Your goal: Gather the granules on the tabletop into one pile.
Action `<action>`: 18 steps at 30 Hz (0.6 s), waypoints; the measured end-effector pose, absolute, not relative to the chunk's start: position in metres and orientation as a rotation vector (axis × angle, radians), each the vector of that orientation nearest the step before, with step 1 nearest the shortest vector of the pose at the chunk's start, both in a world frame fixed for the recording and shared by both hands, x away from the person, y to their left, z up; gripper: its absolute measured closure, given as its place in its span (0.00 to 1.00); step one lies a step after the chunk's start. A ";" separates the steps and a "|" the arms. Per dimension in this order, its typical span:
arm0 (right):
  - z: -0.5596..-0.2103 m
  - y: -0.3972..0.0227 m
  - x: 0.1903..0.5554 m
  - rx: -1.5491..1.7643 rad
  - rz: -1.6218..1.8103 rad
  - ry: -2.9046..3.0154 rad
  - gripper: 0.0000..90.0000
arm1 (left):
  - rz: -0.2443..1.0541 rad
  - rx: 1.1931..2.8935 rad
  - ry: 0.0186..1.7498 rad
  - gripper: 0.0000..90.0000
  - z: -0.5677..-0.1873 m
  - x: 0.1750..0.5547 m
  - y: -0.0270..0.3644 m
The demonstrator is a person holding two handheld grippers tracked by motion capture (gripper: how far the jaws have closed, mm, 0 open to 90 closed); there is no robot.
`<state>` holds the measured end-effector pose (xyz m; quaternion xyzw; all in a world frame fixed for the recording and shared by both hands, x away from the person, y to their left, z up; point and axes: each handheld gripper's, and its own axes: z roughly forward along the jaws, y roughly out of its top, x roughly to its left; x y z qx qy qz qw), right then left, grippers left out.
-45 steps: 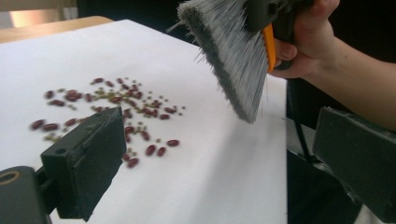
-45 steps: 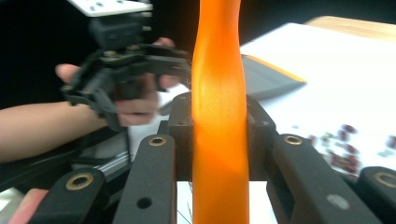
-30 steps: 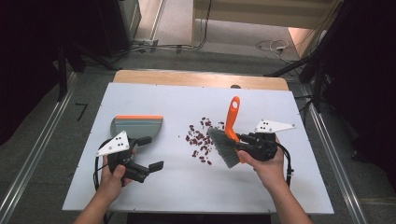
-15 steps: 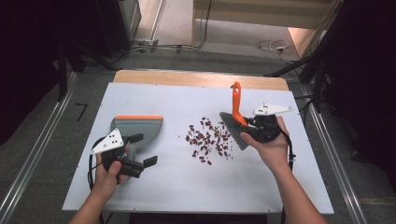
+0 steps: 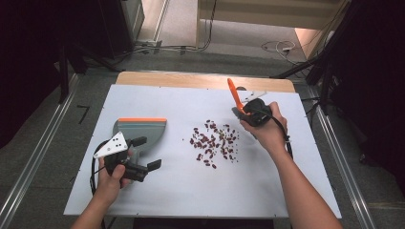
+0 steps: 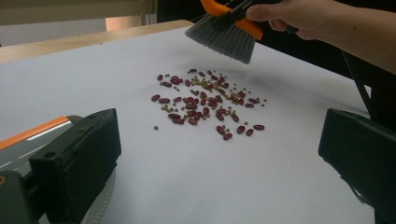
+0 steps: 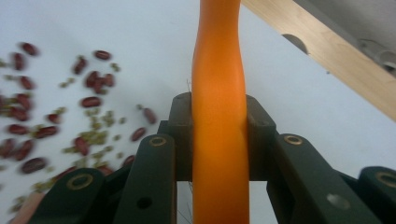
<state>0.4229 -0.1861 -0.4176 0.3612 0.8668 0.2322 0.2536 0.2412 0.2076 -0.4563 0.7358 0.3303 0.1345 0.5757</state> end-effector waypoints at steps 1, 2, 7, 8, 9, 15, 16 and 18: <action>-0.420 -0.183 0.427 0.988 0.596 2.349 0.76 | 0.317 1.721 0.776 0.00 -0.456 0.241 0.208; -0.425 -0.177 0.434 0.995 0.529 2.338 0.76 | 0.319 1.717 0.778 0.00 -0.457 0.241 0.209; -0.444 -0.163 0.442 0.976 0.413 2.361 0.76 | 0.332 1.716 0.786 0.00 -0.458 0.241 0.211; -0.444 -0.163 0.442 0.976 0.413 2.361 0.76 | 0.330 1.716 0.786 0.00 -0.458 0.241 0.211; -0.446 -0.159 0.442 0.970 0.415 2.380 0.76 | 0.329 1.717 0.785 0.00 -0.458 0.241 0.210; -0.450 -0.141 0.433 0.954 0.341 2.439 0.76 | 0.329 1.732 0.778 0.00 -0.459 0.241 0.207; -0.450 -0.140 0.432 0.948 0.342 2.445 0.76 | 0.329 1.732 0.778 0.00 -0.459 0.241 0.206; -0.450 -0.137 0.428 0.947 0.365 2.472 0.76 | 0.329 1.731 0.778 0.00 -0.459 0.241 0.206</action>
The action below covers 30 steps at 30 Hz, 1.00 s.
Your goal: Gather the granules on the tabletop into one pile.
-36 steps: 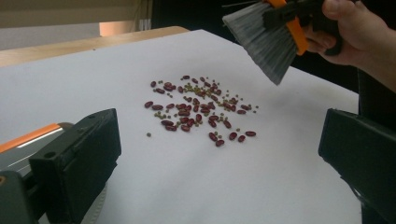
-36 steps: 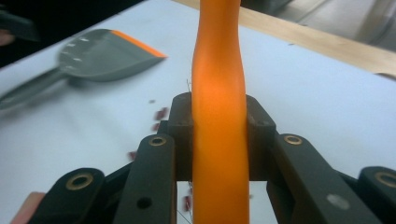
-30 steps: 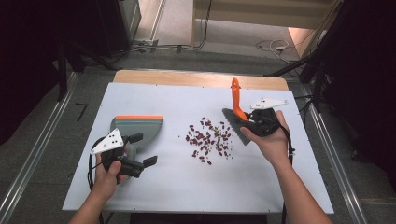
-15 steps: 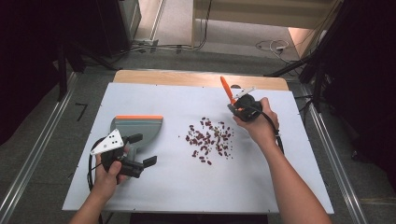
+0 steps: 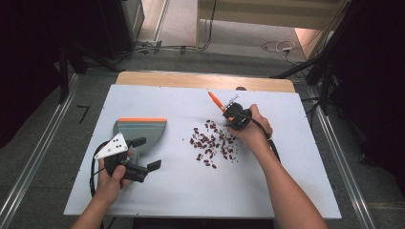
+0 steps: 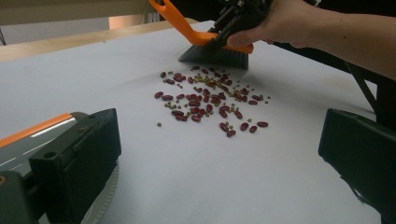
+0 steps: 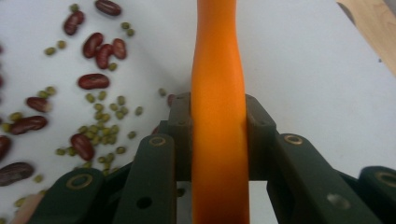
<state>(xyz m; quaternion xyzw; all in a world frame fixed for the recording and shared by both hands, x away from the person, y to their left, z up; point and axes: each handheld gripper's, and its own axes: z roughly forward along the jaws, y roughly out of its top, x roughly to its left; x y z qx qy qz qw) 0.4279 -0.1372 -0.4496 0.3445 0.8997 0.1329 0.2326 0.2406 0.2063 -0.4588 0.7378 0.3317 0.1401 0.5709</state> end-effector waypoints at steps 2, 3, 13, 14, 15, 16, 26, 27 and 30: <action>-0.449 -0.136 0.426 0.949 0.369 2.479 0.76 | 0.331 1.731 0.781 0.00 -0.459 0.241 0.206; -0.449 -0.135 0.424 0.947 0.375 2.487 0.76 | 0.330 1.730 0.782 0.00 -0.459 0.241 0.207; -0.445 -0.127 0.402 0.910 0.435 2.565 0.76 | 0.328 1.722 0.783 0.00 -0.458 0.240 0.207; -0.444 -0.127 0.401 0.909 0.438 2.572 0.76 | 0.329 1.723 0.782 0.00 -0.458 0.240 0.207; -0.443 -0.128 0.401 0.903 0.442 2.585 0.76 | 0.329 1.723 0.782 0.00 -0.458 0.240 0.207; -0.442 -0.128 0.401 0.903 0.451 2.593 0.76 | 0.330 1.724 0.784 0.00 -0.458 0.240 0.207; -0.414 -0.129 0.426 0.814 0.558 2.514 0.76 | 0.331 1.722 0.791 0.00 -0.458 0.241 0.208; -0.413 -0.126 0.430 0.792 0.563 2.504 0.76 | 0.331 1.723 0.792 0.00 -0.458 0.241 0.208; -0.416 -0.119 0.446 0.750 0.571 2.525 0.76 | 0.332 1.718 0.793 0.00 -0.458 0.240 0.208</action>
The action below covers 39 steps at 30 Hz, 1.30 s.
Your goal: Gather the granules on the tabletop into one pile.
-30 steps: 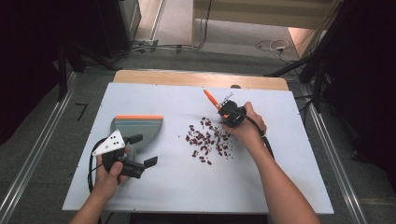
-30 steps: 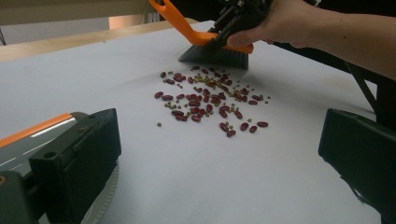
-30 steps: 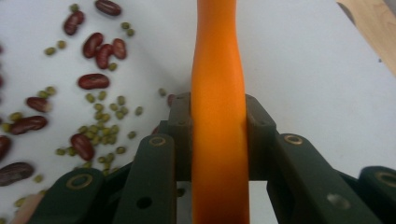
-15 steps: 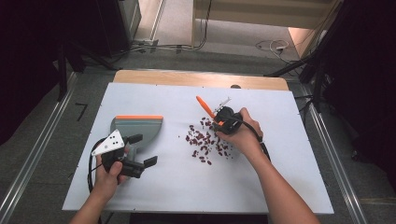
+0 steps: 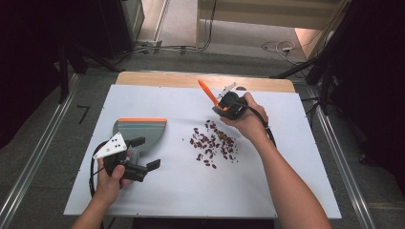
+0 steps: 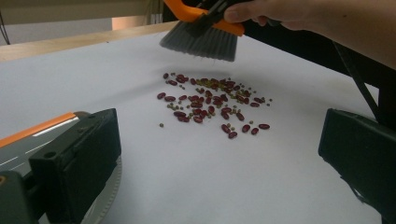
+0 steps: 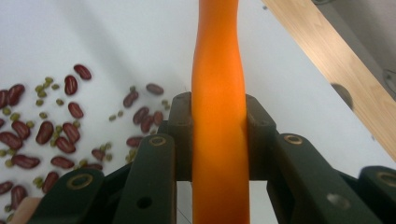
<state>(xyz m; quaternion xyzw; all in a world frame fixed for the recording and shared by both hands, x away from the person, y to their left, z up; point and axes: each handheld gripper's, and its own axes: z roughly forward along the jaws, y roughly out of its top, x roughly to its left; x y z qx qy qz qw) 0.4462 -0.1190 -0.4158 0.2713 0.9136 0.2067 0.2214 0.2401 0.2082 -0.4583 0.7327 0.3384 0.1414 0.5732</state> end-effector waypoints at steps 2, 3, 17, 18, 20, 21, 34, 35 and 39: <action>-0.420 -0.113 0.455 0.713 0.519 2.505 0.76 | 0.332 1.717 0.795 0.00 -0.458 0.240 0.209; -0.420 -0.113 0.455 0.713 0.519 2.505 0.76 | 0.333 1.717 0.795 0.00 -0.458 0.240 0.209; -0.449 -0.096 0.459 0.561 0.427 2.600 0.76 | 0.326 1.720 0.794 0.00 -0.460 0.241 0.208; -0.448 -0.095 0.452 0.557 0.432 2.635 0.76 | 0.324 1.722 0.793 0.00 -0.460 0.241 0.207; -0.449 -0.096 0.446 0.539 0.447 2.657 0.76 | 0.327 1.725 0.794 0.00 -0.460 0.240 0.207; -0.449 -0.096 0.446 0.539 0.447 2.657 0.76 | 0.326 1.724 0.795 0.00 -0.460 0.240 0.207; -0.451 -0.101 0.408 0.368 0.452 2.719 0.75 | 0.327 1.729 0.795 0.00 -0.460 0.240 0.206; -0.451 -0.101 0.405 0.352 0.452 2.726 0.75 | 0.328 1.730 0.794 0.00 -0.460 0.241 0.206; -0.450 -0.100 0.397 0.335 0.443 2.737 0.75 | 0.328 1.732 0.793 0.00 -0.460 0.241 0.206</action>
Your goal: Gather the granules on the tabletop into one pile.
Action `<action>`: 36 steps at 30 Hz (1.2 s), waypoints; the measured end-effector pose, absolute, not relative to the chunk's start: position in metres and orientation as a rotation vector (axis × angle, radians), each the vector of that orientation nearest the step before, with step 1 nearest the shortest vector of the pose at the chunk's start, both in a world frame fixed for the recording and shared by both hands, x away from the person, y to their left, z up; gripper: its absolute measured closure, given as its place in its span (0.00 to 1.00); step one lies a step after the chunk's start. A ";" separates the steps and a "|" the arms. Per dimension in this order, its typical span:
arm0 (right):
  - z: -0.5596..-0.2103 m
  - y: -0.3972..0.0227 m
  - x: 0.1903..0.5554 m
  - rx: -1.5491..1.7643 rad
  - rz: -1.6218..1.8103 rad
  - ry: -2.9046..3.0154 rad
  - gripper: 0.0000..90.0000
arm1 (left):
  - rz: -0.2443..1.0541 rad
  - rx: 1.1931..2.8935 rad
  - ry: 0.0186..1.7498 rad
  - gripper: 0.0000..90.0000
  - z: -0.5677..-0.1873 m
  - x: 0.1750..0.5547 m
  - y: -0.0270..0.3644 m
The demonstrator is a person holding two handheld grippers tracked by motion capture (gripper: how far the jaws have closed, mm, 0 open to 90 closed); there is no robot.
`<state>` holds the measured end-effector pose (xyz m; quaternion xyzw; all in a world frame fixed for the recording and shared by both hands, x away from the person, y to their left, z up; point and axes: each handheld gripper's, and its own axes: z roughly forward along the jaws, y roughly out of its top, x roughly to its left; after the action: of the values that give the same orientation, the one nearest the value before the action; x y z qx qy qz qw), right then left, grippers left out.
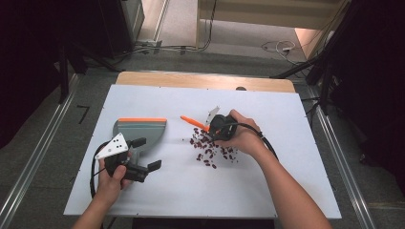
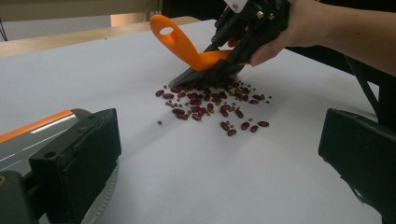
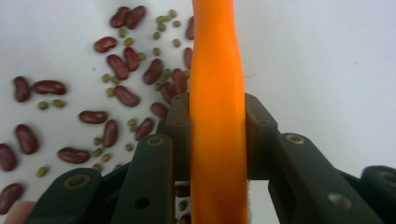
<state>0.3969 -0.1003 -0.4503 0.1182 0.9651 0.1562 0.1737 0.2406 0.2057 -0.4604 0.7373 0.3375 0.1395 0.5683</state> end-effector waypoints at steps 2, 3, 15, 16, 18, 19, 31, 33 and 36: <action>-0.449 -0.100 0.394 0.312 0.431 2.747 0.75 | 0.326 1.733 0.794 0.00 -0.460 0.240 0.206; -0.447 -0.100 0.394 0.308 0.433 2.754 0.75 | 0.328 1.732 0.793 0.00 -0.460 0.240 0.206; -0.423 -0.088 0.420 0.371 0.541 2.648 0.76 | 0.331 1.732 0.799 0.00 -0.460 0.240 0.207; -0.424 -0.084 0.423 0.362 0.527 2.639 0.76 | 0.332 1.730 0.799 0.00 -0.460 0.240 0.207; -0.428 -0.077 0.428 0.356 0.506 2.612 0.76 | 0.331 1.728 0.799 0.00 -0.460 0.240 0.207; -0.431 -0.074 0.430 0.358 0.507 2.604 0.76 | 0.331 1.727 0.799 0.00 -0.460 0.240 0.207; -0.455 -0.056 0.408 0.262 0.414 2.682 0.75 | 0.335 1.732 0.796 0.00 -0.460 0.239 0.207; -0.455 -0.058 0.404 0.257 0.427 2.692 0.75 | 0.336 1.726 0.796 0.00 -0.459 0.239 0.207; -0.455 -0.061 0.397 0.237 0.427 2.705 0.75 | 0.338 1.722 0.800 0.00 -0.459 0.239 0.208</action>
<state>0.3967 -0.0612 -0.4550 0.0846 0.9652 0.1524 0.1951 0.2392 0.2082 -0.4591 0.7337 0.3409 0.1442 0.5698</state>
